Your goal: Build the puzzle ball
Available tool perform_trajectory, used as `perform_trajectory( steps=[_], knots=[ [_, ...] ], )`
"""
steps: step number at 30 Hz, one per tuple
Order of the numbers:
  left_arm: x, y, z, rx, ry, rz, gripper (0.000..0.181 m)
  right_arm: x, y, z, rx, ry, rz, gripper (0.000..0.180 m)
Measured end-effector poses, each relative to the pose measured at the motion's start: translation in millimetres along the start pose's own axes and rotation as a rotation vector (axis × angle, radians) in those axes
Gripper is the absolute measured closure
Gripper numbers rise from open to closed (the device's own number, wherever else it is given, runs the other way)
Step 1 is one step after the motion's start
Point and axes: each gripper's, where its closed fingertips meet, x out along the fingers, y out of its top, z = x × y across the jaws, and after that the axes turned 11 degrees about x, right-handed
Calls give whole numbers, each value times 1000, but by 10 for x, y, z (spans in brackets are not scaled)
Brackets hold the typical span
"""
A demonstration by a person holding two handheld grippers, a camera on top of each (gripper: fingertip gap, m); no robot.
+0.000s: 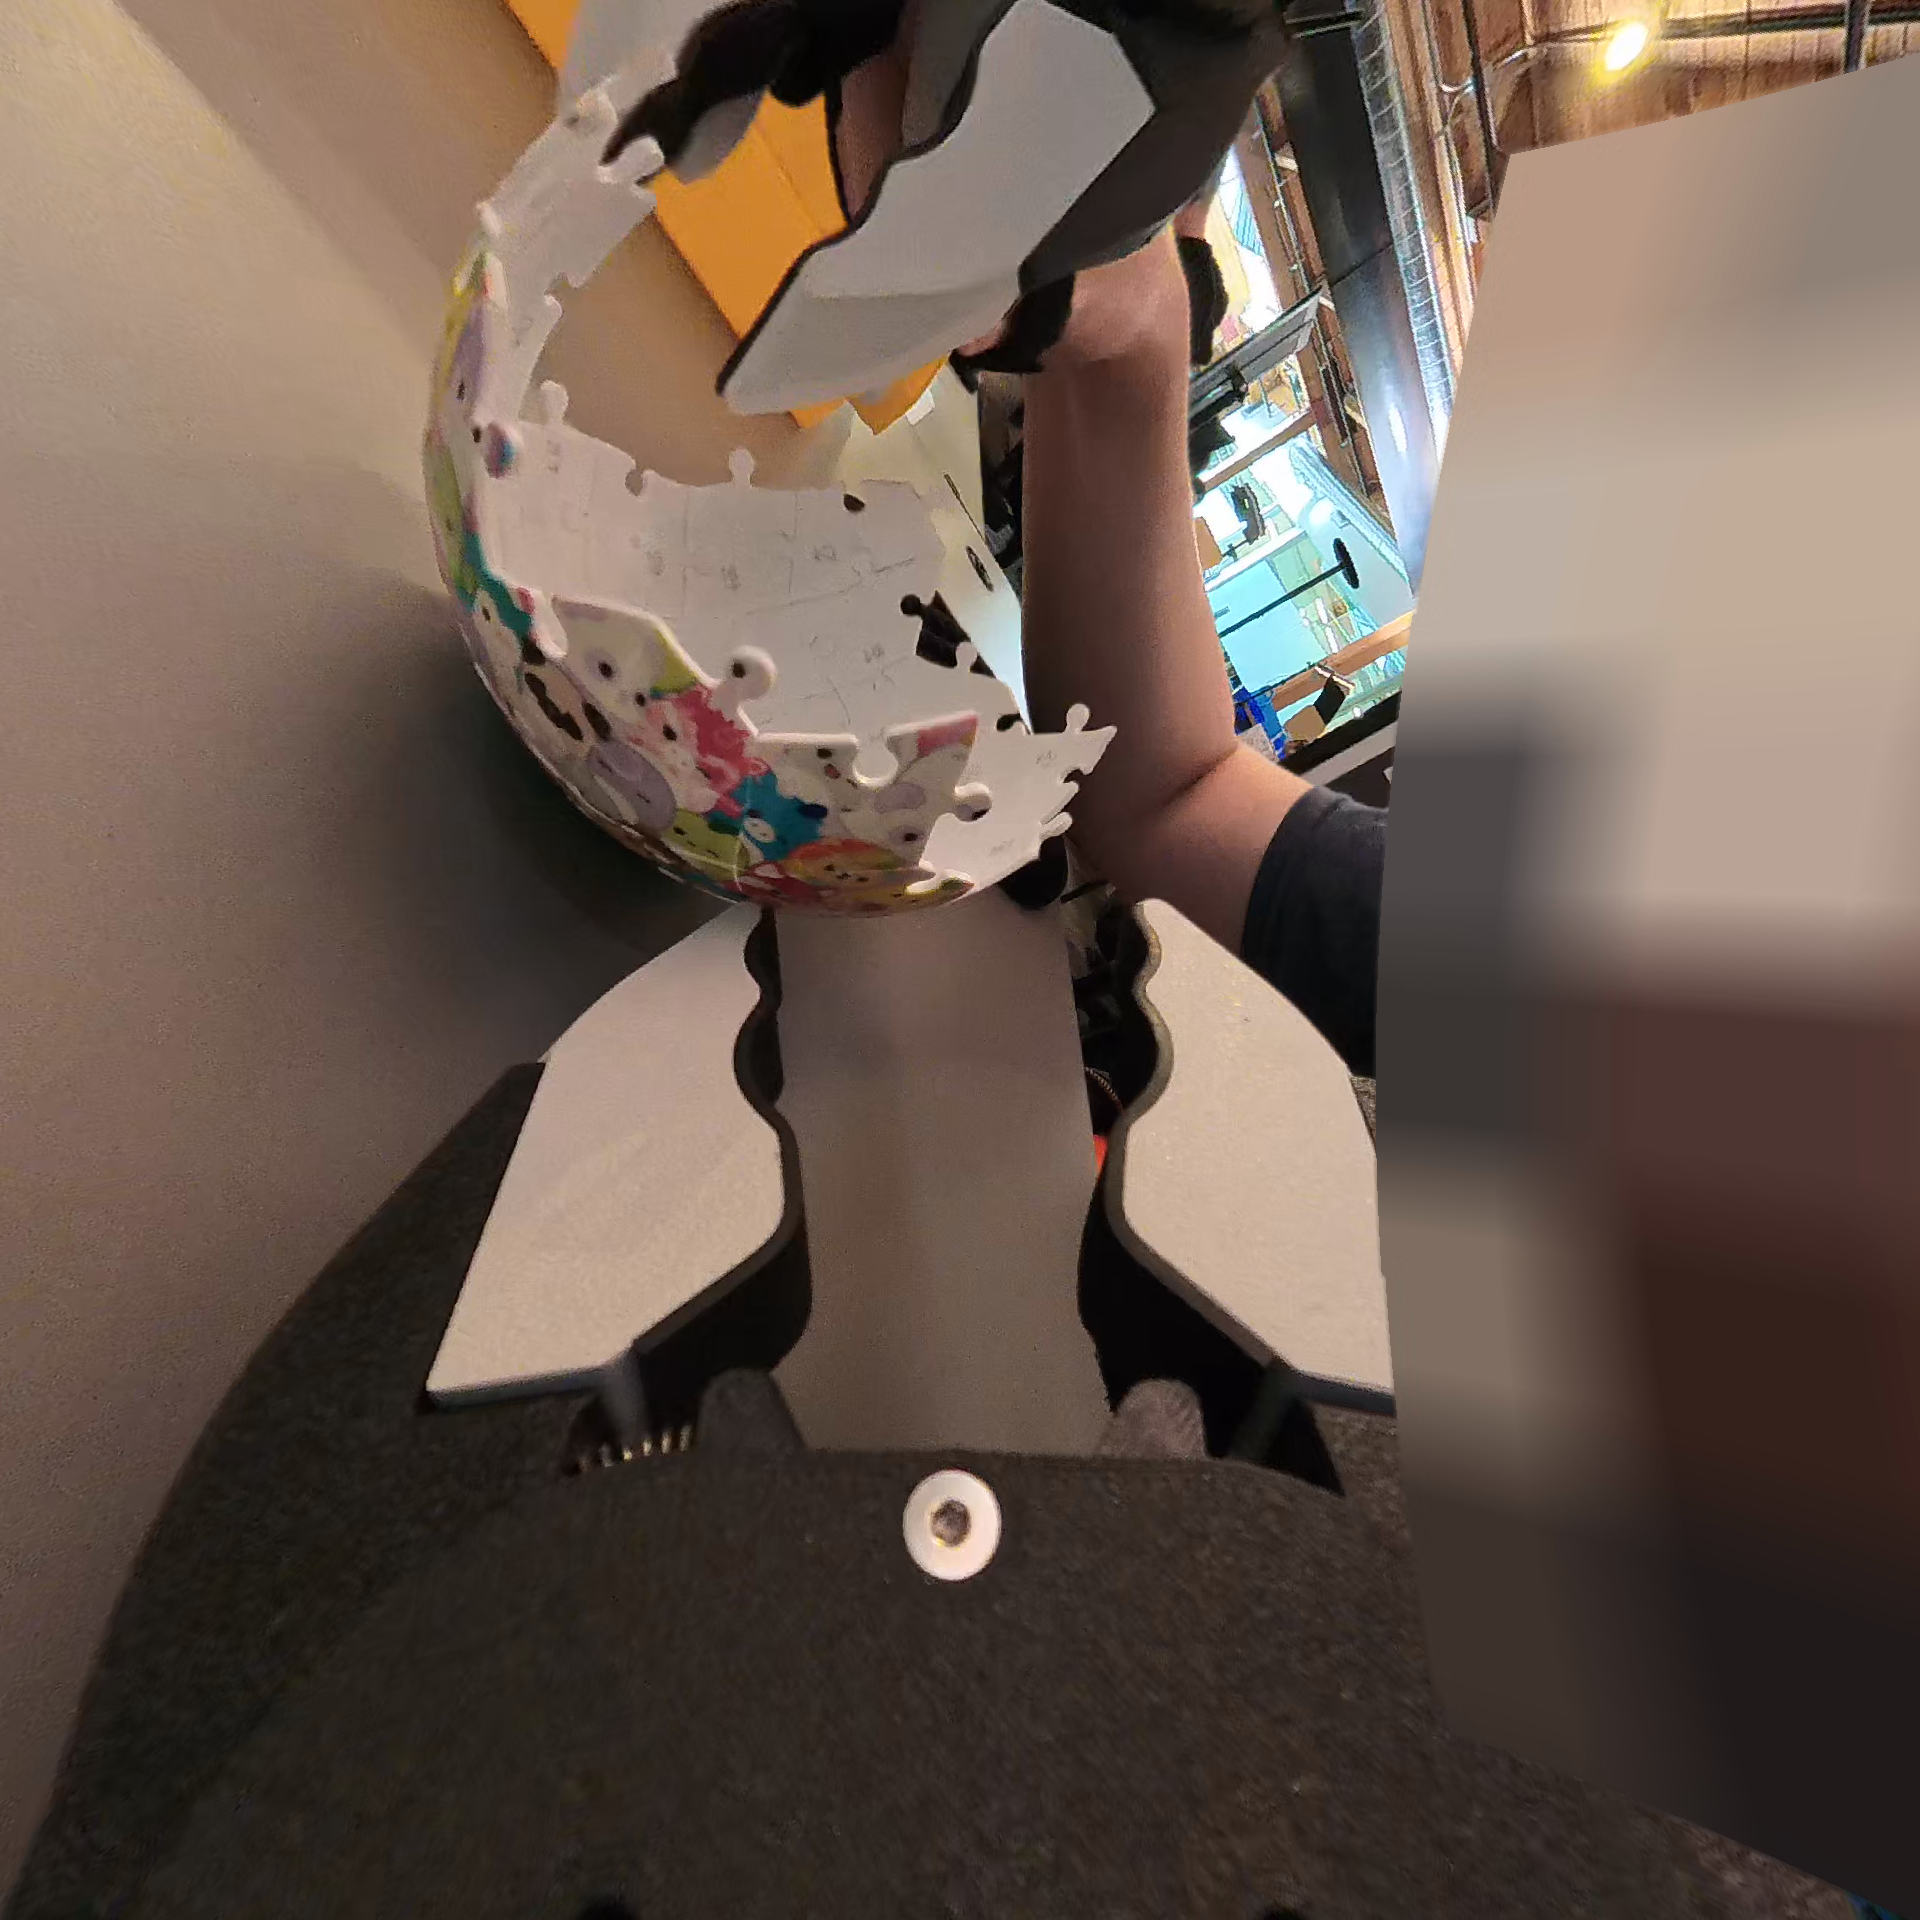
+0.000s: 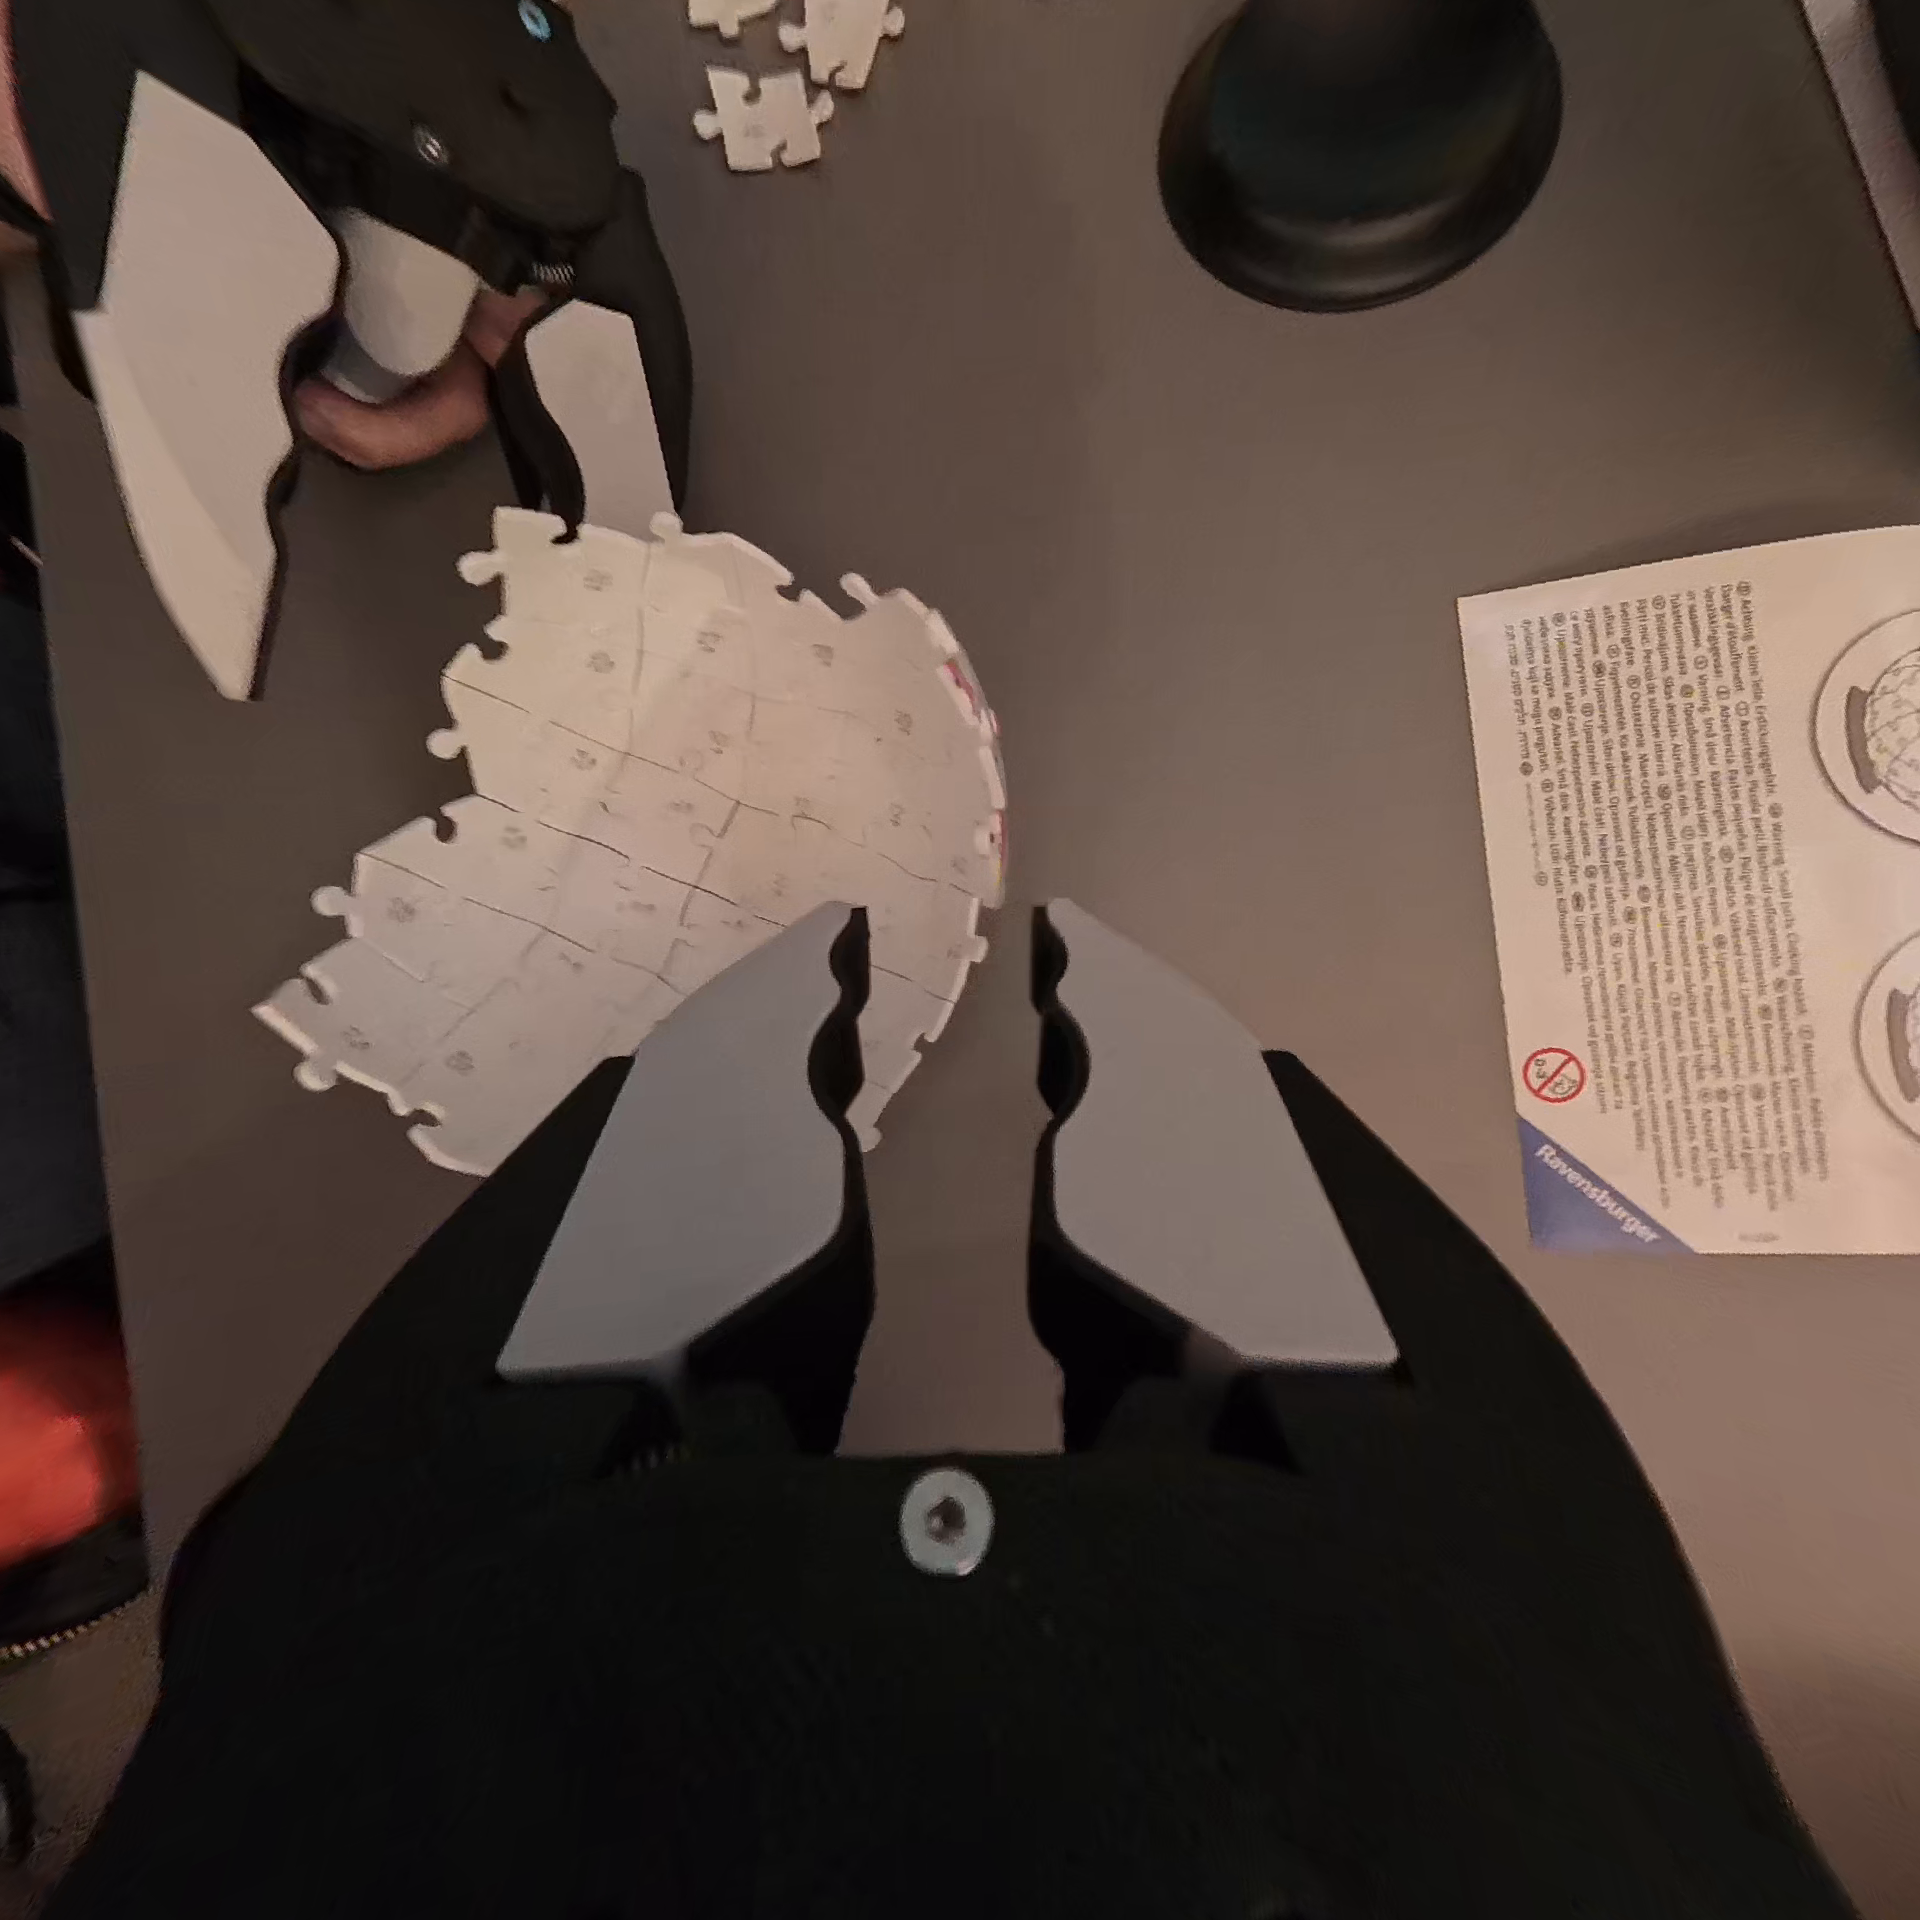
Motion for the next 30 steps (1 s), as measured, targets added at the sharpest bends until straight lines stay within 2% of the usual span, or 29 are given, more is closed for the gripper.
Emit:
perform_trajectory(
  steps=[2,4,10,12,18,21,26,30],
  knots=[
    [12,-10,-8,-1,4,-7,120,53,-5,48,-18,-10,-22,141],
    [18,-9,-10,-1,4,-10,120,104,37,66,-44,-3,-8,141],
    [23,-3,-17,-2,-1,-13,121,176,142,-2,-172,-13,53,159],
    [30,-6,-18,2,1,-17,122,201,146,26,-189,-43,54,159],
    [61,-49,-11,26,9,-51,123,326,57,97,-158,-2,14,163],
    [64,-56,-11,25,8,-56,124,336,70,42,-150,59,39,172],
    [69,-64,-6,23,2,-61,125,309,85,-9,-107,152,81,173],
    [70,-61,-6,23,1,-60,125,307,79,3,-105,158,88,174]
  ],
)
